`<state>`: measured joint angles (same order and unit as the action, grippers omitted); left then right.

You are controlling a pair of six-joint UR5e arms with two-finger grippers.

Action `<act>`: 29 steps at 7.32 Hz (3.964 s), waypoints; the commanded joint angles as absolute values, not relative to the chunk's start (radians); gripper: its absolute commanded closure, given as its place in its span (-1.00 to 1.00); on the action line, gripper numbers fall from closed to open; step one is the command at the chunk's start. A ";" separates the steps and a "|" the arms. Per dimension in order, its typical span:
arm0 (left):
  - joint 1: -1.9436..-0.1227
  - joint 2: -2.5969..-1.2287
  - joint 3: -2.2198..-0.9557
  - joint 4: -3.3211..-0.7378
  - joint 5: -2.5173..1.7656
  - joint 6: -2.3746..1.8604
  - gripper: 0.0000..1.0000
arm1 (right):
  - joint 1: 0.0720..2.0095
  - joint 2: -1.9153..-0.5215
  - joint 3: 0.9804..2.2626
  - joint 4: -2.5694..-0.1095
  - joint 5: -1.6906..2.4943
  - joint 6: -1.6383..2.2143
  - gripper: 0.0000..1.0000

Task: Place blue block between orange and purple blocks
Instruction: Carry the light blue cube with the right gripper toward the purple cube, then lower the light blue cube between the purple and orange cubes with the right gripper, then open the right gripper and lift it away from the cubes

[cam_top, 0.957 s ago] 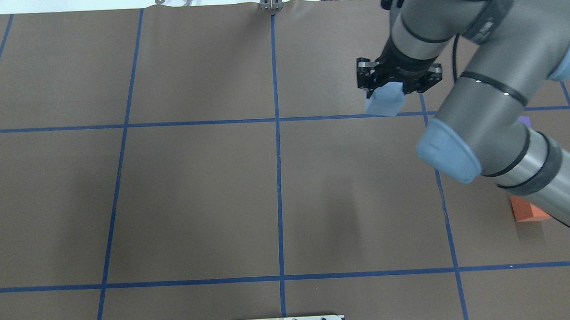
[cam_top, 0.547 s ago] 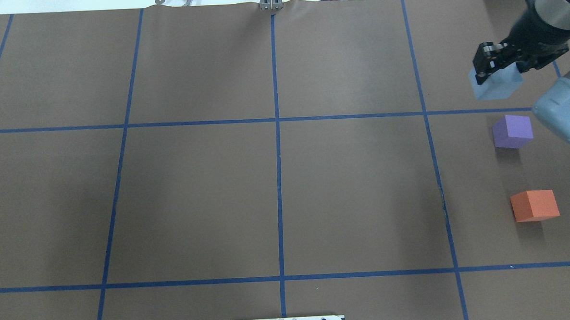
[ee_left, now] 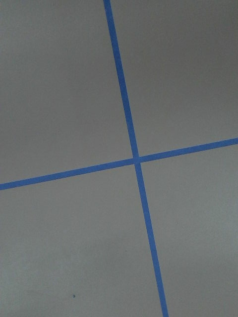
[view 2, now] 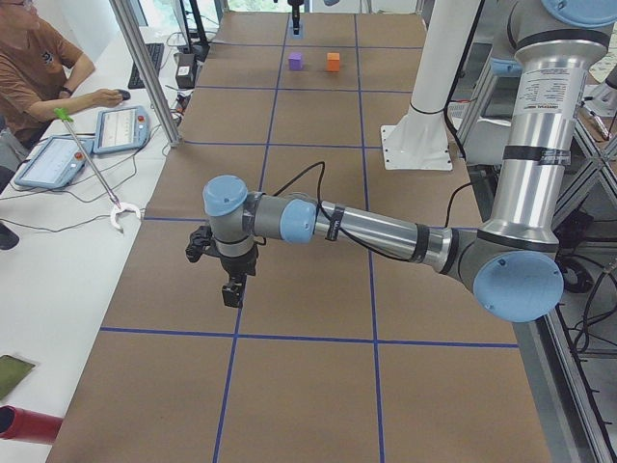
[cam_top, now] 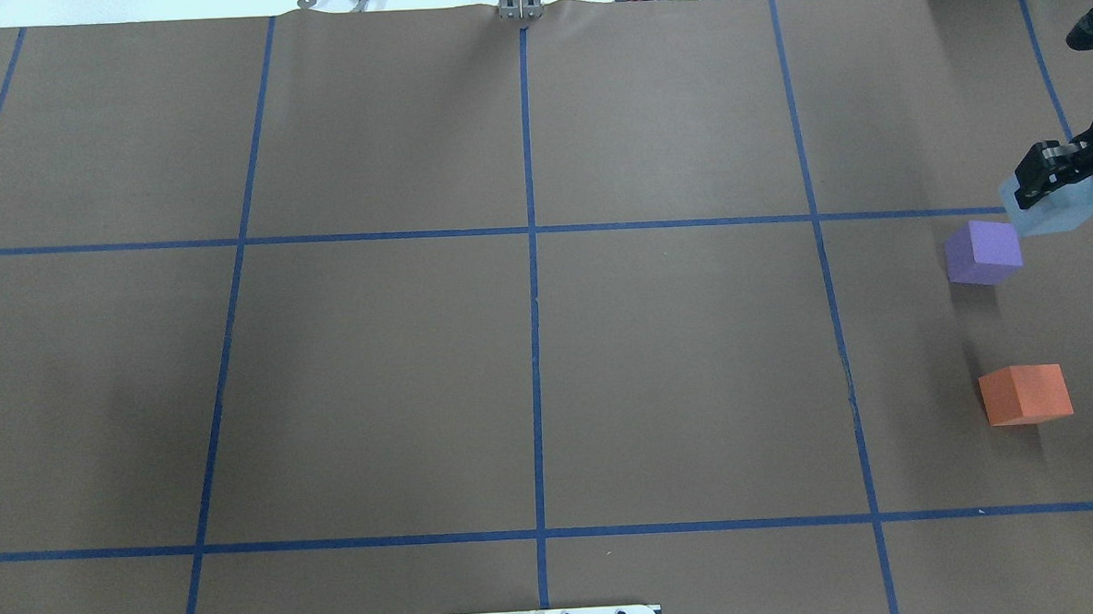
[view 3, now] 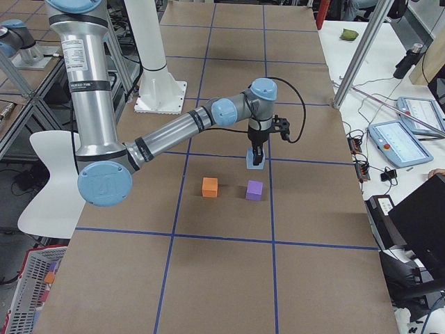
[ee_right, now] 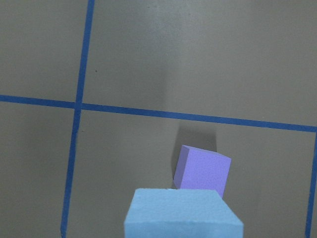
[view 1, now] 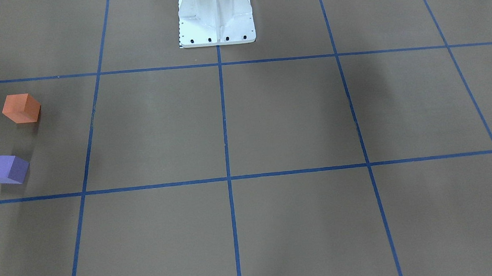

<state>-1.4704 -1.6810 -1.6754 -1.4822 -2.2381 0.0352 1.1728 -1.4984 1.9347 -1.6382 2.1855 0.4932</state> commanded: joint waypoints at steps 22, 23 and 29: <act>-1.468 -1.678 -1.681 -1.483 -2.238 0.031 -1.00 | 0.945 -1.640 1.735 -1.201 2.102 0.769 -1.00; -1.468 -1.678 -1.681 -1.483 -2.238 0.031 -1.00 | 0.968 -1.641 1.735 -1.203 2.106 0.764 -1.00; -1.470 -1.678 -1.678 -1.482 -2.238 0.038 -1.00 | 1.307 -1.669 1.962 -1.615 2.221 0.231 -1.00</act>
